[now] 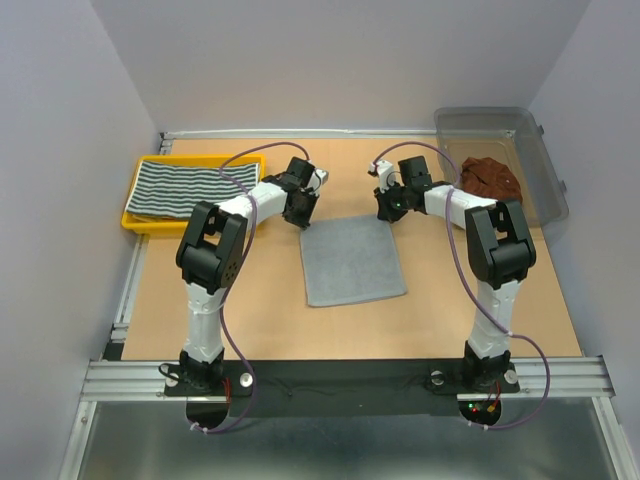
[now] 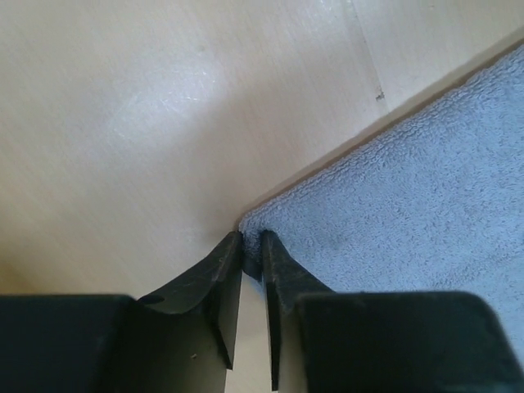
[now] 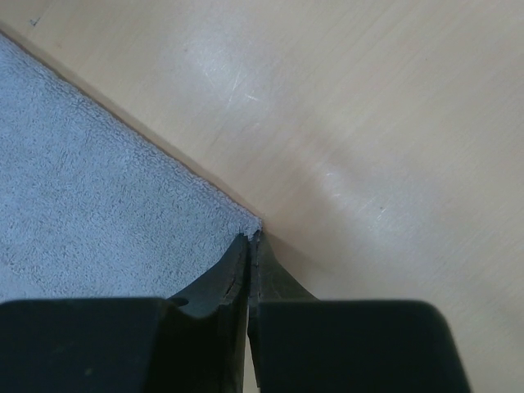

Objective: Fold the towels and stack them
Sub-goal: Fold the towel

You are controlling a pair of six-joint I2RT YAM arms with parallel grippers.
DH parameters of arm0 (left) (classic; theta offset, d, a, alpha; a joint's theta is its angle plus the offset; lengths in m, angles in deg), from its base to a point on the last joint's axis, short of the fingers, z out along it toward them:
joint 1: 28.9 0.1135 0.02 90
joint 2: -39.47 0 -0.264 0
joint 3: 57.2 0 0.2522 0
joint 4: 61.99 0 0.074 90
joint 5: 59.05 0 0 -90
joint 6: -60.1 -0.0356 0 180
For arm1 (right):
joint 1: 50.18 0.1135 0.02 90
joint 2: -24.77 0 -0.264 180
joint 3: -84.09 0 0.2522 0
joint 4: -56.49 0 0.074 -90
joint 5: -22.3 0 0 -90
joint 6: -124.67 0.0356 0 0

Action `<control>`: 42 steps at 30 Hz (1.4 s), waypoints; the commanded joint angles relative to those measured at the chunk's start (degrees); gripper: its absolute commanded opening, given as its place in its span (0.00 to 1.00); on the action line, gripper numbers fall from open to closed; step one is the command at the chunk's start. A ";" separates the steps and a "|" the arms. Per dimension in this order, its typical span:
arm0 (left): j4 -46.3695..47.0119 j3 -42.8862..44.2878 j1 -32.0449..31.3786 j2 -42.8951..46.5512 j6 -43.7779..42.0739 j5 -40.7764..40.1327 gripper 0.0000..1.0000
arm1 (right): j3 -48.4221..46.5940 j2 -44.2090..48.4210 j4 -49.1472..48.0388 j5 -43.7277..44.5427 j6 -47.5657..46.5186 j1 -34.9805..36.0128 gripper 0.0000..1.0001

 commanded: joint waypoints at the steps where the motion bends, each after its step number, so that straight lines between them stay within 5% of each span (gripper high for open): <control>1: -4.96 -2.92 0.26 -4.11 -0.35 1.71 0.15 | 1.78 1.64 4.85 3.08 -0.91 0.53 0.01; 4: -5.22 -2.05 0.26 -3.23 -1.22 -0.05 0.00 | 0.82 2.43 4.85 3.77 -0.92 0.53 0.01; 17: 0.92 2.00 0.35 7.83 -7.56 -7.08 0.00 | -3.76 7.17 4.68 8.97 0.14 0.53 0.01; 42: 9.28 -29.89 -5.45 34.38 10.54 -0.67 0.00 | 21.28 33.80 4.67 -0.26 14.71 4.31 0.01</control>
